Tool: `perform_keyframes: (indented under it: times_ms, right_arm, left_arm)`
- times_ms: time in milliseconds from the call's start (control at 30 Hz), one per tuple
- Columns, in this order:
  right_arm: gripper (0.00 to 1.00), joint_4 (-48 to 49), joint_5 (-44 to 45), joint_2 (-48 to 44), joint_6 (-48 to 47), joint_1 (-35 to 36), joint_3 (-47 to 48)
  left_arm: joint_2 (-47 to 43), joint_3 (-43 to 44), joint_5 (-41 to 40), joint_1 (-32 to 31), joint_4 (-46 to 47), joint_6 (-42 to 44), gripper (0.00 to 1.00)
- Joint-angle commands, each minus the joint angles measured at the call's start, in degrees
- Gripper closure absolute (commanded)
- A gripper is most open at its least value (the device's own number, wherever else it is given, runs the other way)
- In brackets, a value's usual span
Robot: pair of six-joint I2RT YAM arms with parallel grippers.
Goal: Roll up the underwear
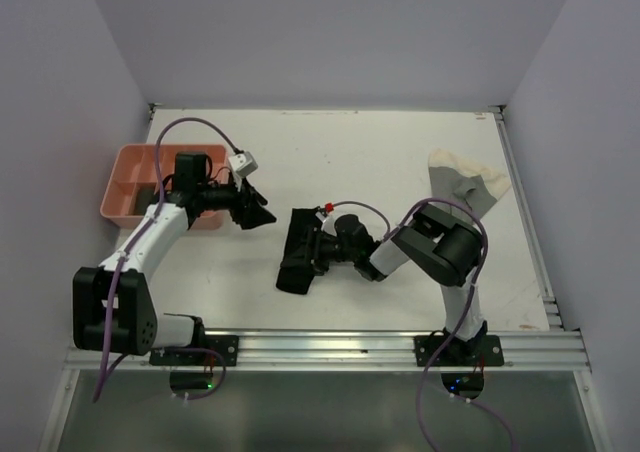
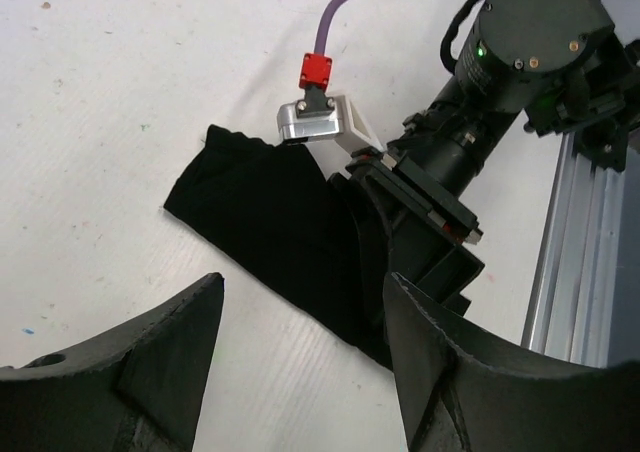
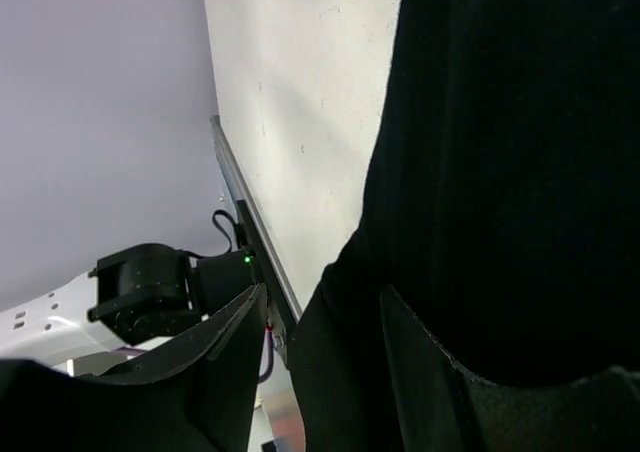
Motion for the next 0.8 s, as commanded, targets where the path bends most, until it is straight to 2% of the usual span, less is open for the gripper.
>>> perform_keyframes:
  times_ms: [0,67,100,200,333,367,467,500,633,767]
  right_arm:
    - [0.46,0.46,1.19,3.00,-0.67,-0.66,-1.98]
    - [0.46,0.20,-0.90,2.38,-1.11,-1.62,-1.54]
    - [0.46,-0.41,-1.44,1.86,-1.89,-1.98,-0.84]
    - [0.46,-5.68,-3.20,-1.21,-4.26,-2.33,1.27]
    - [0.46,-21.13,-1.63,-11.12,-13.82,-2.50,6.28]
    - [0.47,-28.30,-1.10,-12.29,-15.59,-2.42,7.68]
    - [0.48,-37.66,0.57,-14.49,-20.62,-2.33,12.61]
    - [0.51,-38.64,1.10,-14.58,-21.41,-2.33,13.57]
    - [0.57,-39.53,1.28,-13.27,-21.33,-1.80,12.62]
    - [0.59,-36.65,1.37,-8.71,-21.41,-1.45,10.51]
  left_arm:
    - [-2.48,-0.93,-0.27,0.40,-4.91,10.32,0.32]
    - [-3.18,-1.45,-0.18,0.31,-10.78,17.54,0.35]
    - [-3.79,-2.76,-0.71,0.05,-12.12,24.71,0.37]
    - [-7.57,-7.58,-4.30,-1.62,-14.86,38.08,0.39]
    - [-16.78,-15.06,-9.22,-4.95,-11.97,49.64,0.38]
    - [-18.20,-16.56,-9.67,-5.40,-10.83,52.09,0.38]
    - [-23.48,-21.83,-10.29,-7.15,-10.11,64.56,0.35]
    - [-24.71,-24.63,-10.20,-7.59,-9.76,71.38,0.34]
    - [-32.26,-32.38,-10.20,-10.92,-4.85,82.68,0.28]
    - [-34.21,-38.79,-11.43,-14.01,-1.33,93.31,0.26]
